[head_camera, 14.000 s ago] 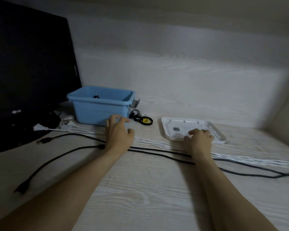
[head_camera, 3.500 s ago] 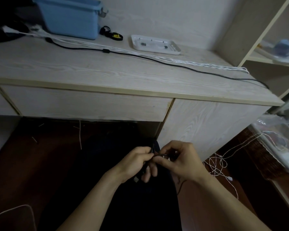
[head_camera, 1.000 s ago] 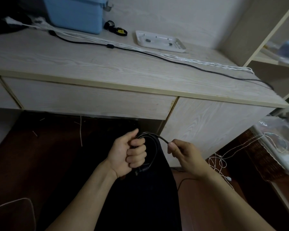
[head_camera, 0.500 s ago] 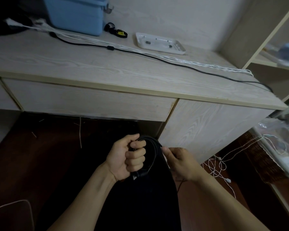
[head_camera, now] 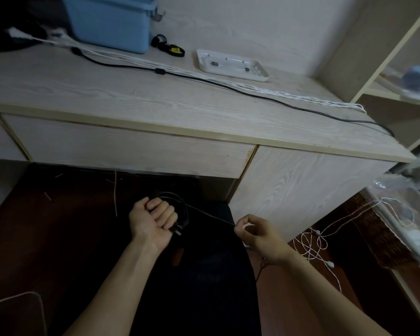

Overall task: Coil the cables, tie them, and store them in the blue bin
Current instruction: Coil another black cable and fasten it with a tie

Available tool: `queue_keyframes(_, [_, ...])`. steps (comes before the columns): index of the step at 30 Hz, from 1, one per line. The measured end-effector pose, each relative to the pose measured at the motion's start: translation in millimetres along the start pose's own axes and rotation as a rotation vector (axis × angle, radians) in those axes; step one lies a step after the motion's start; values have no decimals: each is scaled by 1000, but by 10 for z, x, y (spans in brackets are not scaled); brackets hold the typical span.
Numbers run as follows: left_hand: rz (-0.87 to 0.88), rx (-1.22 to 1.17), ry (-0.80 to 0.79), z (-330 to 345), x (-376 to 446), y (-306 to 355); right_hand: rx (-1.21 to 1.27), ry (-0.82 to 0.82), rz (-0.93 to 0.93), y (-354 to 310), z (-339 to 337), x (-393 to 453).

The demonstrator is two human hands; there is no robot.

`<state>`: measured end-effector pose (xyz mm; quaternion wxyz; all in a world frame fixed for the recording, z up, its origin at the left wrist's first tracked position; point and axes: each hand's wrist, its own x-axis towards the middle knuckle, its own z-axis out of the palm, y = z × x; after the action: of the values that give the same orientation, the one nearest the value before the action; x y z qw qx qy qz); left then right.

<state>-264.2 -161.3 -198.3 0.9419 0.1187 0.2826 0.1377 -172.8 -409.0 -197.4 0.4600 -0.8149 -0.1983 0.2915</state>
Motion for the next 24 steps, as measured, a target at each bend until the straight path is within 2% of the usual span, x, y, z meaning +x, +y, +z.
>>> queue_keyframes(2, [2,87,-18,-33,2,16,-49,46,-58,-22,21,5])
queue_keyframes(4, [-47,174,-57,-41,-1,44,33,113,-80,-60,34,-12])
queue_keyframes(8, [-136,261,-92,-33,-19,39,67,359,-178,-115,-28,-11])
queue_keyframes(12, [-63,164,-103,16,-26,8,-149,458,-256,-201,20,-38])
queue_keyframes(15, [-32,94,-148,45,-50,11,-125,526,-254,-326,120,-56])
queue_keyframes(17, [-42,98,-203,71,-75,11,-102,504,-241,-353,153,-62])
queue_keyframes(21, [-86,134,-307,111,-127,54,-112,350,-199,-289,133,-73])
queue_keyframes(24, [-90,1,-349,92,-118,137,-117,212,-160,-187,81,-49])
